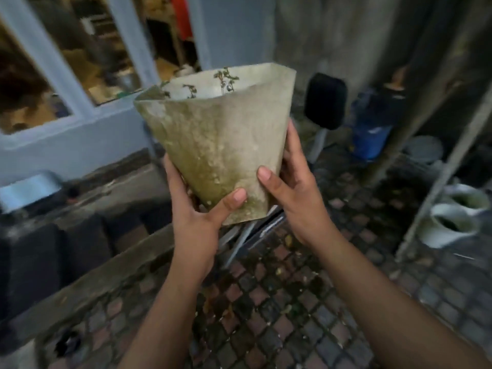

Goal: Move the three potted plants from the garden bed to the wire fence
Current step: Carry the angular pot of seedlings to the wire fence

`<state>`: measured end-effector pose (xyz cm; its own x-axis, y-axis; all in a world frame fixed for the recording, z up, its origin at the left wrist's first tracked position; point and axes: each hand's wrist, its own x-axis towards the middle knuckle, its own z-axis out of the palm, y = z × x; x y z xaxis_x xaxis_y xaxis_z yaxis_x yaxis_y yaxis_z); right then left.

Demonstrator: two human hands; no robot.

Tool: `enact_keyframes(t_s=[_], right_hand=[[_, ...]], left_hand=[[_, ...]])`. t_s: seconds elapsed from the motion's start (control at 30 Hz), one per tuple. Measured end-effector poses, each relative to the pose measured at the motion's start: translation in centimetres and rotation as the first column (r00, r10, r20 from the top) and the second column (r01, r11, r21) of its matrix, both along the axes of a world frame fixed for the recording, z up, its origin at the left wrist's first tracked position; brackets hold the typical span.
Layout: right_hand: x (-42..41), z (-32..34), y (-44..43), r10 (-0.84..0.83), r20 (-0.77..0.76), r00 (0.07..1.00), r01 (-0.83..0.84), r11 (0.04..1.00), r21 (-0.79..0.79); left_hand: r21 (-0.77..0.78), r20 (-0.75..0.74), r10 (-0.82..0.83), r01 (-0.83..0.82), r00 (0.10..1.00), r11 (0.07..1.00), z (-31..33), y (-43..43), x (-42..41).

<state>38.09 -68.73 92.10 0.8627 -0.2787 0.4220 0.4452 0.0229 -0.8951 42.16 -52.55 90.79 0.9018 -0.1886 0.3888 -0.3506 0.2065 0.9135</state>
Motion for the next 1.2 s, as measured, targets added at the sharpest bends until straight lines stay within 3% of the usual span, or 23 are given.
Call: enact_keyframes(t_s=[0.13,0.3,0.63,0.93,1.2], right_hand=[[-2.7,0.4,-10.2,-0.186,-0.034,0.982,0.184,0.981,-0.056],[-6.5,0.0,-19.1,-0.381,-0.059,0.923,0.377,0.924,-0.061],[-9.3,-3.9,-30.3,-0.704,-0.11,0.702,0.71,0.704,0.026],[-10.6,-4.5,-38.6,-0.877,-0.156,0.454,0.89,0.453,0.043],[-15.7,-5.8,-48.9,-0.938,-0.126,0.323,0.946,0.321,0.034]], left_hand=[[-0.041,-0.067,-0.186,0.183,0.98,0.982,-0.5,-11.2,0.4],[-0.06,-0.036,-0.446,0.443,0.894,0.894,-1.4,-22.1,0.4],[-0.132,-0.05,-0.793,0.784,0.607,0.607,-5.0,-39.2,2.2],[-0.136,-0.118,-0.942,0.935,0.313,0.328,-5.6,-52.7,2.8],[-0.113,-0.124,-0.964,0.962,0.234,0.248,-6.8,-65.1,-2.5]])
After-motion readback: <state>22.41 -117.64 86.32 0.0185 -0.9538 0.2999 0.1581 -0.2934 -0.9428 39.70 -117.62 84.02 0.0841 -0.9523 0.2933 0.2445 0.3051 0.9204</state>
